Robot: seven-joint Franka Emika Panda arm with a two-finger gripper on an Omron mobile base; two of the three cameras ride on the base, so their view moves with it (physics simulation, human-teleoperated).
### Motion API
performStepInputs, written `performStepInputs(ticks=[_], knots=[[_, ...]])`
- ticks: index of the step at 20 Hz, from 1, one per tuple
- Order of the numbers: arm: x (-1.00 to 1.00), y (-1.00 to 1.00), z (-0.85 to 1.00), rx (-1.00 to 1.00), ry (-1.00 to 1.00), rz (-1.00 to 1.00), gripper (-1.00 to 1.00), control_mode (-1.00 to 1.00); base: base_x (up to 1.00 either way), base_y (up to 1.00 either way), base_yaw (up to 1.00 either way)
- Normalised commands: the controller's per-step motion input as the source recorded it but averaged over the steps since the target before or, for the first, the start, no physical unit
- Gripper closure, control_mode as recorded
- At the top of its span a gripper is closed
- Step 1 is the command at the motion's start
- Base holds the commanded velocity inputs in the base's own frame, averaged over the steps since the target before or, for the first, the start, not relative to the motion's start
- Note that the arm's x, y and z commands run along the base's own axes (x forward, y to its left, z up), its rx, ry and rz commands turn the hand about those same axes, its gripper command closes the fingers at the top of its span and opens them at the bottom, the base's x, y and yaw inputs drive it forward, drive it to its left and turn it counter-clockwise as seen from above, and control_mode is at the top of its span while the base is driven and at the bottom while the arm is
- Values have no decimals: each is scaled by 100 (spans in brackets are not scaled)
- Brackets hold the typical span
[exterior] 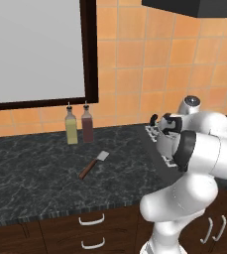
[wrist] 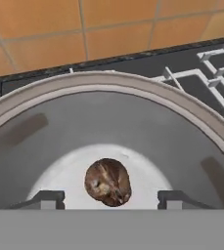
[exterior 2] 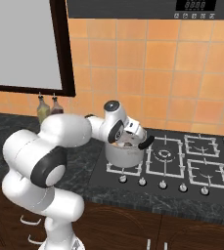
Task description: Put the mushroom and squash in the pot. Retrieve the spatula and lightly stir the vegetables in the pot.
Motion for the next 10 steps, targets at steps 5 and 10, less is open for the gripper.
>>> performStepInputs(ticks=[5,10], knots=[[-22,11,89,0,-6,0,-100,-100,0,0,0],[-66,74,100,-1,-2,0,-100,-100,0,0,0]])
